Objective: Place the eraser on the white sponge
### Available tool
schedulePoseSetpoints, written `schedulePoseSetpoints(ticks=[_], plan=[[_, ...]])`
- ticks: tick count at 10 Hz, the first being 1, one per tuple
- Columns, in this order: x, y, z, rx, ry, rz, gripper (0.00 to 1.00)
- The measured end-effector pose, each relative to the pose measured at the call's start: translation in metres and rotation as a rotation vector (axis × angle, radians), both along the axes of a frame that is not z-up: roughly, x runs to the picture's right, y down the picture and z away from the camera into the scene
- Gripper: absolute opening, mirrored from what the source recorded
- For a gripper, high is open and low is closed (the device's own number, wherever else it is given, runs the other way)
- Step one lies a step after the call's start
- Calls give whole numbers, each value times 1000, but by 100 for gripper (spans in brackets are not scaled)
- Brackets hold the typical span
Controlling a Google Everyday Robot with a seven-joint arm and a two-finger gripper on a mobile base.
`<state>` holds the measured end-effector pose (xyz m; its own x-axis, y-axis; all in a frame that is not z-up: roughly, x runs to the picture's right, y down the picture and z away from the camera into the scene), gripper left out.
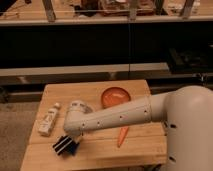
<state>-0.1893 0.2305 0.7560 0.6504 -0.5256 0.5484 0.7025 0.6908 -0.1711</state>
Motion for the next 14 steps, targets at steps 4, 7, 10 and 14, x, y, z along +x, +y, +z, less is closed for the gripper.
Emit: schedulePoseSetpoints(ticks=[4, 7, 10, 14], plan=[[-9, 6, -1, -8, -1, -38, 1], [-9, 12, -1, -28, 10, -72, 28], [-11, 12, -2, -27, 5, -74, 58], [-15, 14, -3, -34, 5, -90, 64]])
